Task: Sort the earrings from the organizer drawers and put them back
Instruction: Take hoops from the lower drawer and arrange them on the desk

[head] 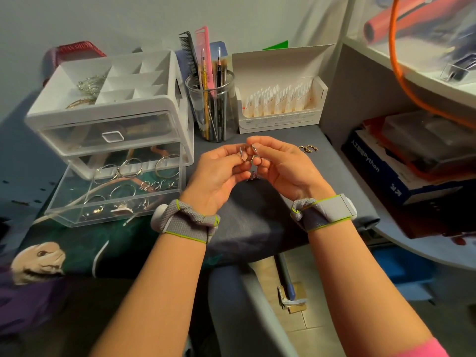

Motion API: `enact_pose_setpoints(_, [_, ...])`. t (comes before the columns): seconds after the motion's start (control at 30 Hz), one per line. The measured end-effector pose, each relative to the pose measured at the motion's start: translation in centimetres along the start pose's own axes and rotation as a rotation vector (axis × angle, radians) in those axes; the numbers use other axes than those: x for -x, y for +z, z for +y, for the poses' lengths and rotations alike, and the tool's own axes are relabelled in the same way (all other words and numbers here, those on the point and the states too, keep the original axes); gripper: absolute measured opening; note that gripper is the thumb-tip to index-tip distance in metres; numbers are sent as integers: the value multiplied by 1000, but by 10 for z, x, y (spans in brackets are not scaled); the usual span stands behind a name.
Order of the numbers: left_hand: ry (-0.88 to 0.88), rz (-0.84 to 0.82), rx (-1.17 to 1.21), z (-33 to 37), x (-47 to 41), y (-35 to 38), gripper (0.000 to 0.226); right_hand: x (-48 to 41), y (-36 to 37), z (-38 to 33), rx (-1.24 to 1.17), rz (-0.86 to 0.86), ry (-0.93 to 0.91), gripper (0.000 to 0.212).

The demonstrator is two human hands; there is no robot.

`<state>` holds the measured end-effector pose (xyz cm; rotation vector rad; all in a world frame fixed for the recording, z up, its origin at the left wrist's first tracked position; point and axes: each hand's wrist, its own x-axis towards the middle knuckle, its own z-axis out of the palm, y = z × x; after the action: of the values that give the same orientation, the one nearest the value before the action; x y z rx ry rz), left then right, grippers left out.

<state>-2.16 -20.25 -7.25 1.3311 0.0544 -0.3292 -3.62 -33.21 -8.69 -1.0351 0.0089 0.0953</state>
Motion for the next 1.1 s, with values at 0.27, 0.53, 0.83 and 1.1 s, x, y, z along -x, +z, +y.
enact_pose_setpoints(0.27, [66,113,-422,-8,1,-3,25,5,-8,-1,595,143,11,15])
enact_pose_setpoints(0.53, [94,133,-774,-25,-2,-2,31,13,-19,-3,1147,185,40,13])
enact_pose_setpoints(0.83, [115,177,-967,-31,2,-1,32,23,-20,-4,1407,173,26,16])
enact_pose_setpoints(1.1, [154,200,-1042,-31,7,1,32,22,-24,1,1428,189,12,18])
